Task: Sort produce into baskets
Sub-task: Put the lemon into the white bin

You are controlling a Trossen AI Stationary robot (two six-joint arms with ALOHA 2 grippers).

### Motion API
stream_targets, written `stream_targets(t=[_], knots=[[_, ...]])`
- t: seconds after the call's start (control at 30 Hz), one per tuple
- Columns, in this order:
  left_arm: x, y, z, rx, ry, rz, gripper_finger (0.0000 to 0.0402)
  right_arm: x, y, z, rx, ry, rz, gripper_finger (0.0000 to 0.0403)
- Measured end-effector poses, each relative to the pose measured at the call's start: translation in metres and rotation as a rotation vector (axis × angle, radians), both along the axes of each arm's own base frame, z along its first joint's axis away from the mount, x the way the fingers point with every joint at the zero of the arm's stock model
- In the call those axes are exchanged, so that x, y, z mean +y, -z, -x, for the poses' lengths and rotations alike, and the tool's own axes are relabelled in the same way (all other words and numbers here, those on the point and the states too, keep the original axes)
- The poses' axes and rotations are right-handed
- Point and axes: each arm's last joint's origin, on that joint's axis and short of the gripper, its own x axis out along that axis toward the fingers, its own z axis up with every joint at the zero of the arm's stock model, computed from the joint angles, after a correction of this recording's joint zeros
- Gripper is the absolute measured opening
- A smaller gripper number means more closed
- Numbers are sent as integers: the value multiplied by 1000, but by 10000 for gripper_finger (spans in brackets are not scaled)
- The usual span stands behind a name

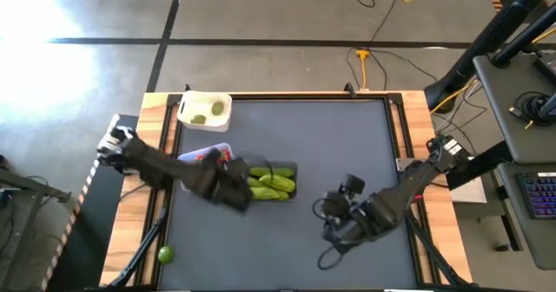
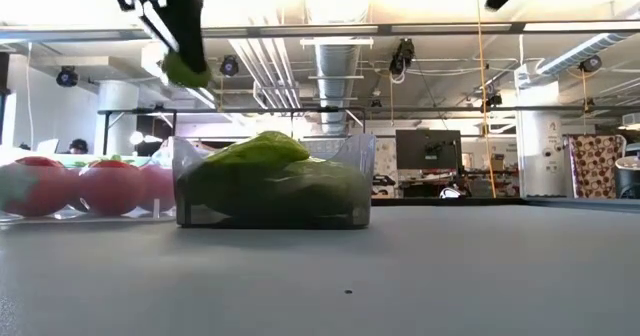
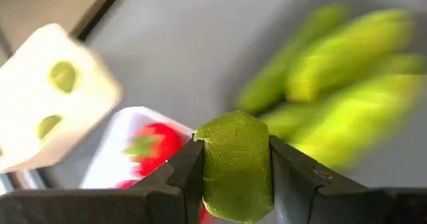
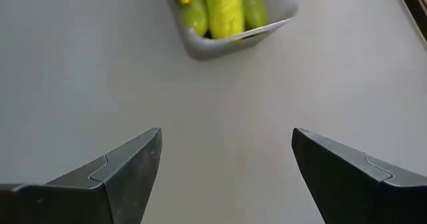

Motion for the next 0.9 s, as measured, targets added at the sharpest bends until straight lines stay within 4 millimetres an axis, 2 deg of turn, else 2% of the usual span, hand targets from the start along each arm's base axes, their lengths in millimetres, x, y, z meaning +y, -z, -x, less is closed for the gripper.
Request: stream_targets(t=[0.17, 0.3, 0.43, 0.5, 0.67, 0.9], knots=[[83, 4, 28, 86, -155, -22, 114, -32, -3, -12, 4, 75, 15, 326], [143, 17, 52, 164, -319, -51, 114, -63, -14, -20, -27, 128, 23, 326], [200, 32, 71, 148, -467, -52, 114, -94, -30, -24, -117, 197, 69, 326], [222, 37, 75, 91, -507, -36, 115, -108, -38, -22, -165, 243, 92, 327], [259, 49, 78, 1, -554, -13, 115, -141, -55, -15, -271, 395, 280, 325], [275, 78, 78, 28, -583, 46, 140, -192, -59, -22, -183, 391, 353, 325]])
